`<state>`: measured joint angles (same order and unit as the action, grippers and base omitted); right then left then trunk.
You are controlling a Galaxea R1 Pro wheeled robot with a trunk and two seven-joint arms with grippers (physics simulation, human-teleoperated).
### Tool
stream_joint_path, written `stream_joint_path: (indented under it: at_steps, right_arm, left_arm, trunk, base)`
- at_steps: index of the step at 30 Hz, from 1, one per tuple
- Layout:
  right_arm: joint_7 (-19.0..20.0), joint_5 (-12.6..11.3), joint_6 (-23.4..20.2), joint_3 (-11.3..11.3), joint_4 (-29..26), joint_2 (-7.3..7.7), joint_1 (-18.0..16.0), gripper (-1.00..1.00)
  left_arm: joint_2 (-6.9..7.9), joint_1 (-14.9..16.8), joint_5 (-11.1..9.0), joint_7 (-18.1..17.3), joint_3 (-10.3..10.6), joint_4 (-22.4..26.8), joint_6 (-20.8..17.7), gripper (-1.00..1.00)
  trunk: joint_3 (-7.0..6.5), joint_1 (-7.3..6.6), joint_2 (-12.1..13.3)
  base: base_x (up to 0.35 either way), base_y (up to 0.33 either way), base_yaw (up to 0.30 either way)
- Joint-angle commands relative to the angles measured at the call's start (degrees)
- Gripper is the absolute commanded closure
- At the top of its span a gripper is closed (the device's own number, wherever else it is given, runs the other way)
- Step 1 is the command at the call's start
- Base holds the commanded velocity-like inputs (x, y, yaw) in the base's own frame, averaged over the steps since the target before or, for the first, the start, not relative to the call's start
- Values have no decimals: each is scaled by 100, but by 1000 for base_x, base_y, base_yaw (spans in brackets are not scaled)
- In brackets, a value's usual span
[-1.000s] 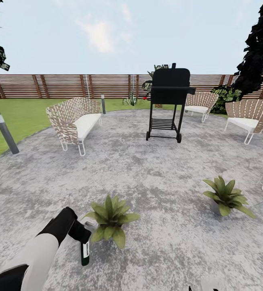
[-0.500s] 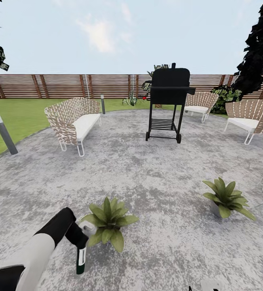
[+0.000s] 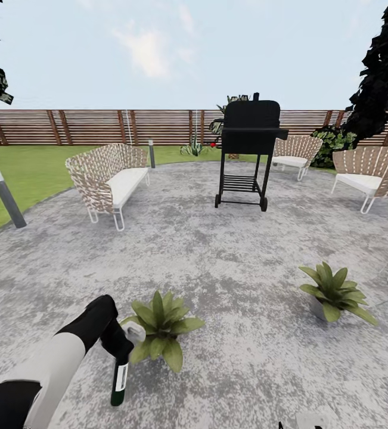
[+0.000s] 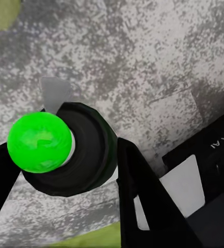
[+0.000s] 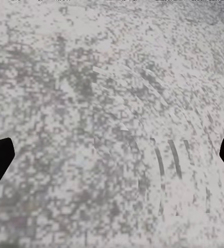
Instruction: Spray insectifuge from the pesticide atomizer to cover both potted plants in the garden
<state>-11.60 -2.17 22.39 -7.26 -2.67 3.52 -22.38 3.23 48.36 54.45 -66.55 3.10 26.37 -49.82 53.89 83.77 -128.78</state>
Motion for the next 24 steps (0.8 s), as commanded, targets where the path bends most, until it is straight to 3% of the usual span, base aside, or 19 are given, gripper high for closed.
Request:
stream_joint_path:
  at_steps: [1,17,24]
  right_arm:
    - [-26,-26,11,-48,3,0,-3,-100]
    - [-28,-32,13,-51,-5,0,-3,-100]
    - [-27,-38,11,-56,-5,-8,-3,-100]
  left_arm:
    - [-2,31,19,-51,115,10,-87,100]
    - [-17,24,-39,-58,172,-39,-168,100]
    - [-1,-22,-14,-58,203,-86,-162,100]
  trunk:
    - [6,0,-2]
    - [6,0,-2]
    - [6,0,-2]
  base:
    - [143,-73,0]
    - [194,-201,1]
    - [58,-32,230]
